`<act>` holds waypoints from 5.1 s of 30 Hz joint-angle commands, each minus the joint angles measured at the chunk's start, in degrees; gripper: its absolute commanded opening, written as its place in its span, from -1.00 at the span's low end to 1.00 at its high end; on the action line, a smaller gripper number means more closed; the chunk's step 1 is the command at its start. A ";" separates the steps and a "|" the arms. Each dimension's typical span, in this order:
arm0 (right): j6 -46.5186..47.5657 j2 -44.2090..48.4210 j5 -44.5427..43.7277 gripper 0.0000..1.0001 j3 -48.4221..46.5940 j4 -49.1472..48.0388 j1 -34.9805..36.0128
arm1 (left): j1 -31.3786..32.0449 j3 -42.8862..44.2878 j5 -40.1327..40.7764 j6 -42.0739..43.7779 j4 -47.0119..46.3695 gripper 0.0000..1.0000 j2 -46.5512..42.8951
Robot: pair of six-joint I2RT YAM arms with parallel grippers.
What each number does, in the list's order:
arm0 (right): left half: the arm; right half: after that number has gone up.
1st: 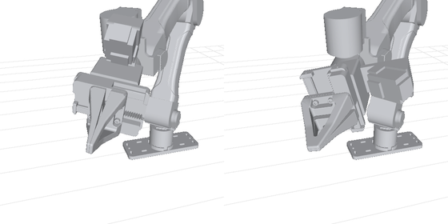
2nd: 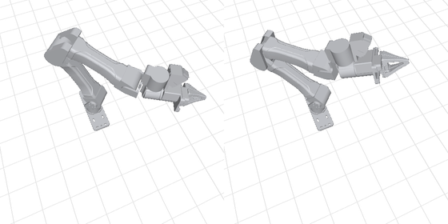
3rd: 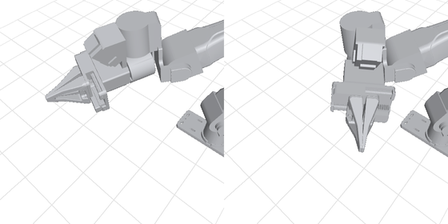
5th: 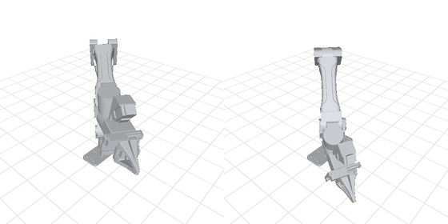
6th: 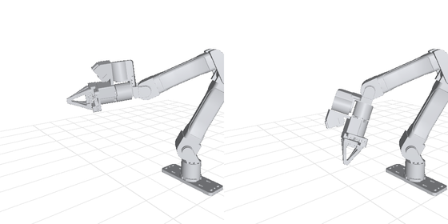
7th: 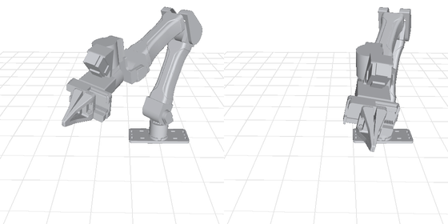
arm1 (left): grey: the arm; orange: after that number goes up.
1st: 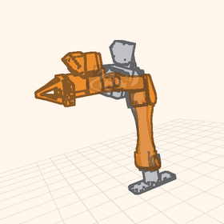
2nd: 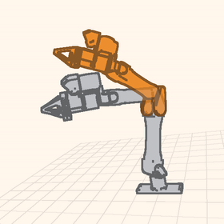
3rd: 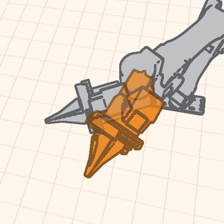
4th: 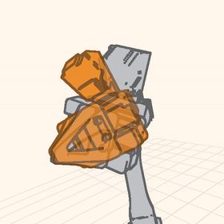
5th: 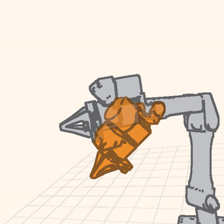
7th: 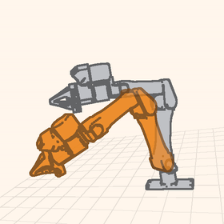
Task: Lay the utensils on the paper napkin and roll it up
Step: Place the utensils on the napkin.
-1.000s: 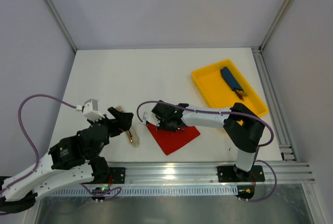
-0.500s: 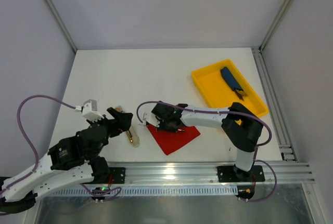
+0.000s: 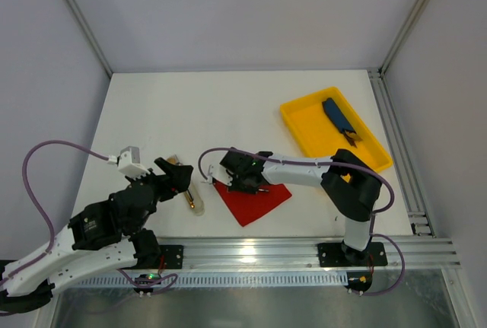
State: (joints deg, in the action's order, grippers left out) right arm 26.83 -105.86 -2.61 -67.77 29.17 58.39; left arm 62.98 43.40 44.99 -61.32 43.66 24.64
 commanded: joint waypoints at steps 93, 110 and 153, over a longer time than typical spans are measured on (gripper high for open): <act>-24.98 -4.70 25.37 -0.92 -4.74 -13.00 -9.44 | 0.04 2.66 8.09 -6.88 12.15 0.51 -0.74; -23.49 -5.41 25.29 -0.93 -7.73 -10.89 -11.02 | 0.04 3.01 7.74 -6.97 12.33 0.51 -0.03; -56.27 -26.85 17.03 -0.74 -43.59 -8.87 -0.47 | 0.04 11.63 15.48 -17.43 32.99 0.66 5.86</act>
State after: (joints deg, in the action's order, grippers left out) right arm -28.91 -132.42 15.25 -107.77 19.70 57.36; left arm 62.98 56.01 59.66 -79.24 76.99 30.83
